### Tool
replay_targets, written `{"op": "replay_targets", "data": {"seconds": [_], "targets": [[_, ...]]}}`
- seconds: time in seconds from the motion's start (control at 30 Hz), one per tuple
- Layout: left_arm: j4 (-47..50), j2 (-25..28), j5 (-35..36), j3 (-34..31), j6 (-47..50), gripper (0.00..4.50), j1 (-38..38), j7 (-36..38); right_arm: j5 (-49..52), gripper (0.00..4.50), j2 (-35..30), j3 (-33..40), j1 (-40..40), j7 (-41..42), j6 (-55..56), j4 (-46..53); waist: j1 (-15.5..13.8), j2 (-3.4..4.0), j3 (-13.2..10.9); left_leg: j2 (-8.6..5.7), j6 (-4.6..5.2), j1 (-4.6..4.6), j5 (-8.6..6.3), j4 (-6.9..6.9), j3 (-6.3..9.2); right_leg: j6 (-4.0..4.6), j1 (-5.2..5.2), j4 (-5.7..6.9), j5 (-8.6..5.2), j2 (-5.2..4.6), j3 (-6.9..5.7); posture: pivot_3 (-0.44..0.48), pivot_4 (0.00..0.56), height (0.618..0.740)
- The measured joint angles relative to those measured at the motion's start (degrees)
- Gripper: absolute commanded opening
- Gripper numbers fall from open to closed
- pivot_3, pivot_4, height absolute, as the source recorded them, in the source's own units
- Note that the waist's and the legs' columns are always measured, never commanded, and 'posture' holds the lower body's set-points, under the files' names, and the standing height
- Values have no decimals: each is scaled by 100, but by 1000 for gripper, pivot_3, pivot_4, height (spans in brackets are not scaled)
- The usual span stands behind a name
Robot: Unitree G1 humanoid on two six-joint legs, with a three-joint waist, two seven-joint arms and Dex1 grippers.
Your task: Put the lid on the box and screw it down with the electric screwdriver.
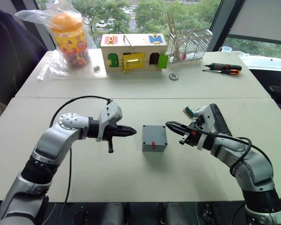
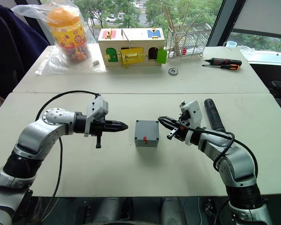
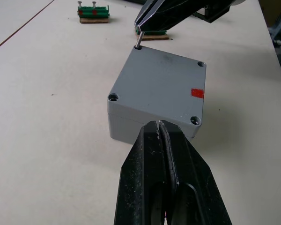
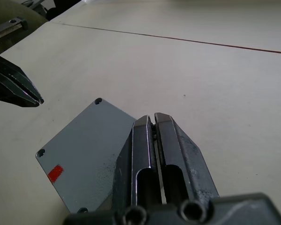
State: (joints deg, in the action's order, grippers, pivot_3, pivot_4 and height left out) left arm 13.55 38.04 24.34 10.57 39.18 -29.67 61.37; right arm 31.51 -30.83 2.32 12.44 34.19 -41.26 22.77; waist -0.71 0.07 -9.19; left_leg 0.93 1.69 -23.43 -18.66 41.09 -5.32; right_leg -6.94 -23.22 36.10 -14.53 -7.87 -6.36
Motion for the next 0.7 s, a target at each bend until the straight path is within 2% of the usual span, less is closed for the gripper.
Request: {"op": "replay_targets", "data": {"seconds": [0.37, 0.47, 0.63, 0.7], "targets": [[-16, -17, -9, 1, -17, 0, 0, -9, -205, 56, 1, -258, 144, 48, 37, -99, 4, 0, 0, 0, 0, 0, 0, 0, 0, 0, 0, 0, 0, 0, 0, 0, 150, 711], [-15, -42, -9, 1, -17, 0, 0, -20, -234, 882, 4, -310, 225, 59, 46, -183, 0, 0, 0, 0, 0, 0, 0, 0, 0, 0, 0, 0, 0, 0, 0, 0, 150, 711], [-15, -54, -9, 1, -17, 0, 0, -36, -264, 3402, 5, -328, 278, 91, 45, -187, 2, 0, 0, 0, 0, 0, 0, 0, 0, 0, 0, 0, 0, 0, 0, 0, 150, 711], [-15, -66, -6, -1, -18, 0, 0, -40, -193, 3402, 6, -248, 289, 47, -36, -172, -3, 0, 0, 0, 0, 0, 0, 0, 0, 0, 0, 0, 0, 0, 0, 0, 150, 711]]}}
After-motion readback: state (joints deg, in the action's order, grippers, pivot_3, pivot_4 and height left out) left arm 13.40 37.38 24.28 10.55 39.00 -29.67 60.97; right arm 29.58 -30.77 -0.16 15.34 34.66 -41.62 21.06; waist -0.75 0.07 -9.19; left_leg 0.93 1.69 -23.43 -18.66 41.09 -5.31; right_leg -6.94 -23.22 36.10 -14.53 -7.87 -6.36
